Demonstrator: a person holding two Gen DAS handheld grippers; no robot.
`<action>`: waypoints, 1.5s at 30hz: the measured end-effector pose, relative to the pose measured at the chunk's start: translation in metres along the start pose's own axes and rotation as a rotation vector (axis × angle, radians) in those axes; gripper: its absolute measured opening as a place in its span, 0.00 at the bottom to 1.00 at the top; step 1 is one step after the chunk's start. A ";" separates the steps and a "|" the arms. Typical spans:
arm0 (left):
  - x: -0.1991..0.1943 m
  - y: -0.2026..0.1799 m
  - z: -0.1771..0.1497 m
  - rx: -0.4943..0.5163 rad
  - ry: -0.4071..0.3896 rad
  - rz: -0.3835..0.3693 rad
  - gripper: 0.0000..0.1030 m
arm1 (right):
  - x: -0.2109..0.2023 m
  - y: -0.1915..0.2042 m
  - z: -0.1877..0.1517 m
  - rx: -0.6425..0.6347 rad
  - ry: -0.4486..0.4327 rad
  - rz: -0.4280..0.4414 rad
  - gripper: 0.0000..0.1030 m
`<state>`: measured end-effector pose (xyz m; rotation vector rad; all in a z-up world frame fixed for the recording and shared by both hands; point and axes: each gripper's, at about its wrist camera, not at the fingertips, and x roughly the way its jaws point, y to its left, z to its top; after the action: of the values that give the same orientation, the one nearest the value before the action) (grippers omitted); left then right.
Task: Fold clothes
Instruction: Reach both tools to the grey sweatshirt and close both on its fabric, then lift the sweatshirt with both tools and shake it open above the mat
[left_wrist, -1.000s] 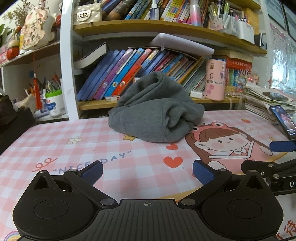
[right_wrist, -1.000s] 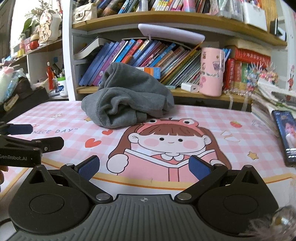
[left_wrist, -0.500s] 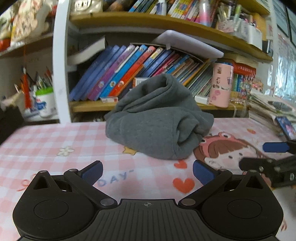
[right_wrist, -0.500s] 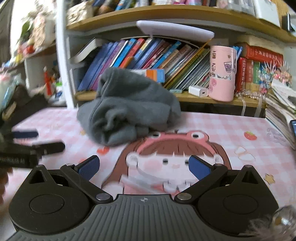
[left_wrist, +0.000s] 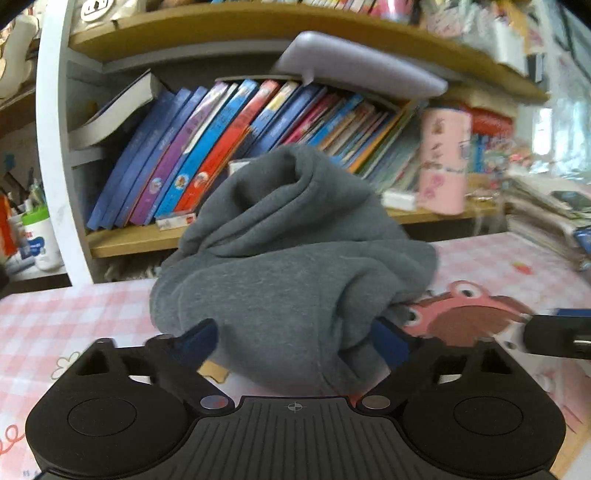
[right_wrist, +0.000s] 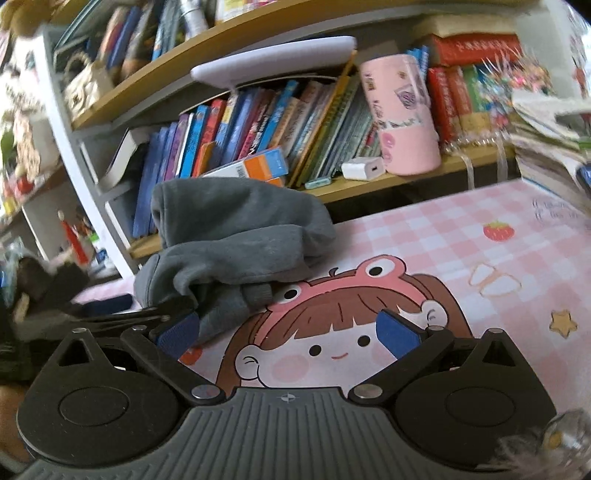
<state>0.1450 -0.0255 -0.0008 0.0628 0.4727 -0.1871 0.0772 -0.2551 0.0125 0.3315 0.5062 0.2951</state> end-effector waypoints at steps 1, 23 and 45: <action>0.007 0.000 0.003 -0.012 0.014 -0.006 0.83 | -0.001 -0.001 0.000 0.015 0.000 0.009 1.00; -0.106 0.029 -0.005 -0.193 -0.150 -0.596 0.24 | -0.001 -0.049 -0.005 0.525 0.041 0.420 0.91; -0.126 0.007 -0.050 0.014 -0.083 -0.659 0.54 | 0.013 -0.048 -0.013 0.475 0.107 0.340 0.24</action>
<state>0.0144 0.0074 0.0126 -0.0898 0.3961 -0.8368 0.0901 -0.2905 -0.0221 0.8717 0.6245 0.5248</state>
